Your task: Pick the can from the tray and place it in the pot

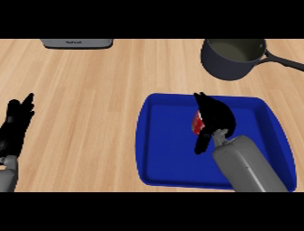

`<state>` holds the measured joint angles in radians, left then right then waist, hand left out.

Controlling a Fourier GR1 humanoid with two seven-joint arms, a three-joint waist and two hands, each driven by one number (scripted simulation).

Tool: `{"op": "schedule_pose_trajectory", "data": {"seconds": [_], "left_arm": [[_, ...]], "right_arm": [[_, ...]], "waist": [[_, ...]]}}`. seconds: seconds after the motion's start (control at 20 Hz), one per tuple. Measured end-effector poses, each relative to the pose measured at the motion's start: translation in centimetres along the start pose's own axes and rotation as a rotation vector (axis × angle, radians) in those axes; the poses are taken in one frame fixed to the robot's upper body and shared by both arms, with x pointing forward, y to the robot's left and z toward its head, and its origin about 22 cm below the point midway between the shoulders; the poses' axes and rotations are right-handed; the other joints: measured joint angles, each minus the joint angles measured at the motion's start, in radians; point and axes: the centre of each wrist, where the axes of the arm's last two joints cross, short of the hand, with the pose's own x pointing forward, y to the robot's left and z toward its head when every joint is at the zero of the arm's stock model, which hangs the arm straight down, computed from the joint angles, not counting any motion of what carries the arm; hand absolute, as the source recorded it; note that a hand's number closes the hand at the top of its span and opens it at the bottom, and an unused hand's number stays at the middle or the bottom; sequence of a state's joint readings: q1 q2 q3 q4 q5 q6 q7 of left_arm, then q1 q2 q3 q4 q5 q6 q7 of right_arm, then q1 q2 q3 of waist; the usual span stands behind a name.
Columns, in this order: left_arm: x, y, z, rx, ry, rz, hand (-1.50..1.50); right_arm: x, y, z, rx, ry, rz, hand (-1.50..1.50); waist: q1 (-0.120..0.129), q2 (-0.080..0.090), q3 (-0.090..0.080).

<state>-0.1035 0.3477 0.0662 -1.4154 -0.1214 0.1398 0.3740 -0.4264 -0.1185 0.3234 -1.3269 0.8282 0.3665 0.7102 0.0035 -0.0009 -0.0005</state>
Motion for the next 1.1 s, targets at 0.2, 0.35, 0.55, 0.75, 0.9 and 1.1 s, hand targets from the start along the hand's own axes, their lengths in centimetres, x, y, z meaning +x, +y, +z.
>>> {"op": "schedule_pose_trajectory", "data": {"seconds": [0.2, 0.35, 0.55, 0.75, 0.9, 1.1], "left_arm": [[0.3, 0.5, 0.4, -0.005, -0.001, 0.001, 0.0], [0.3, 0.2, 0.4, -0.006, -0.005, 0.001, 0.0], [0.0, 0.9, 0.1, -0.008, -0.004, 0.003, 0.0], [-0.3, 0.4, 0.3, -0.005, -0.006, 0.002, 0.0], [-0.3, 0.8, 0.3, -0.009, -0.003, -0.001, 0.0], [0.0, 0.8, 0.5, -0.001, -0.005, -0.002, 0.0]], "right_arm": [[-0.3, 0.3, -0.3, 0.003, -0.008, -0.001, -1.5], [-0.5, 0.3, -1.0, -0.007, -0.003, -0.014, 1.5], [-0.6, 0.6, -1.3, -0.051, -0.032, -0.005, 1.5], [-0.6, 0.9, -1.2, -0.111, -0.067, 0.039, 1.5], [-0.7, 0.5, -1.2, -0.152, -0.094, 0.077, 1.5], [0.0, 0.1, -0.5, -0.214, -0.109, 0.093, 1.5]], "waist": [[0.0, -0.004, -0.002], [-0.001, -0.007, -0.004], [-0.002, -0.01, -0.007], [-0.002, -0.009, -0.005], [-0.001, -0.006, -0.003], [-0.002, -0.004, -0.002]]}}
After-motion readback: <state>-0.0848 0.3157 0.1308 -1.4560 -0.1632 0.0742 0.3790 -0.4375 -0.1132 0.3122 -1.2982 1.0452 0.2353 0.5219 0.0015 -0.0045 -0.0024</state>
